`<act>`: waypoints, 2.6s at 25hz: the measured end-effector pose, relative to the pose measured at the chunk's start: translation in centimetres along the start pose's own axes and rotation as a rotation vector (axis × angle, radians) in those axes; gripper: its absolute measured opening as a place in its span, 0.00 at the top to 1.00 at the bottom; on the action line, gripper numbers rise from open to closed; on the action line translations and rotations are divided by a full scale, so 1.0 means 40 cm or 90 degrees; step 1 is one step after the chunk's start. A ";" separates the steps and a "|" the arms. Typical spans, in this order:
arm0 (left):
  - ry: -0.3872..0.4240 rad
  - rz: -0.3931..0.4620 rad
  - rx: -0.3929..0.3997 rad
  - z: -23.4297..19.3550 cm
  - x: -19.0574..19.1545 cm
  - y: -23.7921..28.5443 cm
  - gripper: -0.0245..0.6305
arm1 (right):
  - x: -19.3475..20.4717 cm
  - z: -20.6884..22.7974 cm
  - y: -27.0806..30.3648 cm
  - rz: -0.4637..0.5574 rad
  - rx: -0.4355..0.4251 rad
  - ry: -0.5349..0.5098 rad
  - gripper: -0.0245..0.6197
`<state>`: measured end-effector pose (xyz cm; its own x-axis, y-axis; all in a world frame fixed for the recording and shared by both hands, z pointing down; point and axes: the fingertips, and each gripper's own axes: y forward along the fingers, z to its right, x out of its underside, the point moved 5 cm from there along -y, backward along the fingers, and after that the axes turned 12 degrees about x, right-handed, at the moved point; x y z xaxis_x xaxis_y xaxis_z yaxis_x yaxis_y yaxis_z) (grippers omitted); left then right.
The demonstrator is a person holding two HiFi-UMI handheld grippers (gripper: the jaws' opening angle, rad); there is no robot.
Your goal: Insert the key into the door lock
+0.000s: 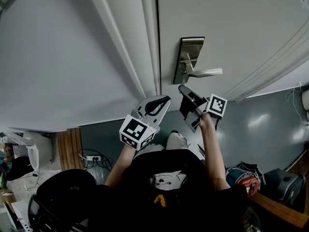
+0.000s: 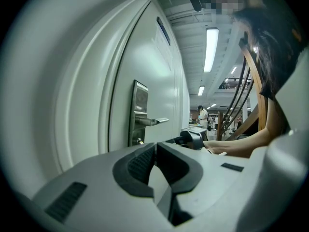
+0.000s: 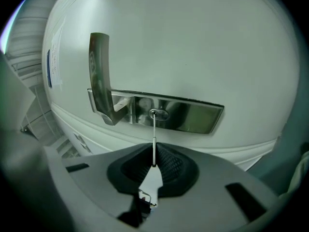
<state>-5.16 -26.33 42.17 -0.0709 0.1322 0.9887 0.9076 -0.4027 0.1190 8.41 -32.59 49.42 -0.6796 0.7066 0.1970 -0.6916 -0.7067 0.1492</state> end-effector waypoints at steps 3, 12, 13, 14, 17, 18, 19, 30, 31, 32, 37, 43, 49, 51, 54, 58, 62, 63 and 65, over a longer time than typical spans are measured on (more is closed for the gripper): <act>0.002 0.003 0.001 -0.001 -0.003 0.004 0.93 | -0.002 0.002 0.003 -0.005 -0.016 0.021 0.93; 0.007 0.009 0.010 0.002 -0.019 0.020 0.93 | -0.011 0.006 0.009 -0.022 -0.077 0.114 0.93; 0.007 0.008 0.010 0.003 -0.018 0.022 0.93 | -0.013 0.007 0.007 -0.021 -0.080 0.117 0.93; 0.008 0.006 0.010 0.004 -0.018 0.023 0.93 | -0.015 0.010 0.004 -0.018 -0.080 0.118 0.93; 0.009 0.005 0.010 0.004 -0.021 0.023 0.93 | -0.027 0.016 -0.011 -0.006 -0.082 0.128 0.93; 0.009 0.005 0.010 0.004 -0.023 0.022 0.93 | -0.030 0.018 -0.015 -0.002 -0.081 0.132 0.93; 0.009 0.005 0.009 0.003 -0.025 0.022 0.93 | -0.032 0.020 -0.019 0.002 -0.080 0.135 0.93; 0.008 0.000 0.014 0.014 -0.024 0.039 0.93 | -0.036 0.019 -0.019 0.023 -0.070 0.172 0.93; 0.007 -0.001 0.015 0.014 -0.025 0.041 0.93 | -0.036 0.018 -0.019 0.022 -0.069 0.178 0.93; 0.007 -0.002 0.017 0.016 -0.025 0.044 0.93 | -0.035 0.017 -0.019 0.020 -0.071 0.187 0.93; 0.006 -0.005 0.022 0.024 -0.029 0.057 0.93 | -0.034 0.014 -0.022 0.012 -0.077 0.219 0.93; 0.004 -0.010 0.029 0.027 -0.032 0.071 0.93 | -0.034 0.010 -0.023 0.004 -0.068 0.220 0.93; 0.002 -0.022 0.040 0.037 -0.024 0.097 0.93 | -0.039 0.012 -0.018 -0.014 -0.094 0.241 0.92; 0.004 -0.023 0.044 0.044 -0.027 0.103 0.93 | -0.048 0.014 -0.019 -0.015 -0.100 0.252 0.92; 0.008 -0.024 0.042 0.045 -0.034 0.101 0.93 | -0.059 0.012 -0.010 -0.009 -0.095 0.244 0.92; 0.008 -0.028 0.031 0.039 -0.034 0.095 0.93 | -0.072 0.011 0.009 0.010 -0.113 0.250 0.91; 0.006 -0.027 0.023 0.030 -0.033 0.091 0.93 | -0.076 0.015 0.018 0.028 -0.128 0.253 0.91; 0.006 -0.026 0.021 0.028 -0.034 0.090 0.93 | -0.076 0.014 0.018 0.030 -0.128 0.249 0.91; 0.006 -0.025 0.018 0.027 -0.035 0.090 0.93 | -0.076 0.011 0.018 0.032 -0.123 0.233 0.91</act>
<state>-1.34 -27.00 41.13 -0.1107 0.1386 0.9841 0.9153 -0.3715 0.1553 10.07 -35.27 49.37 -0.7317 0.6617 -0.1636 -0.6648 -0.7458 -0.0435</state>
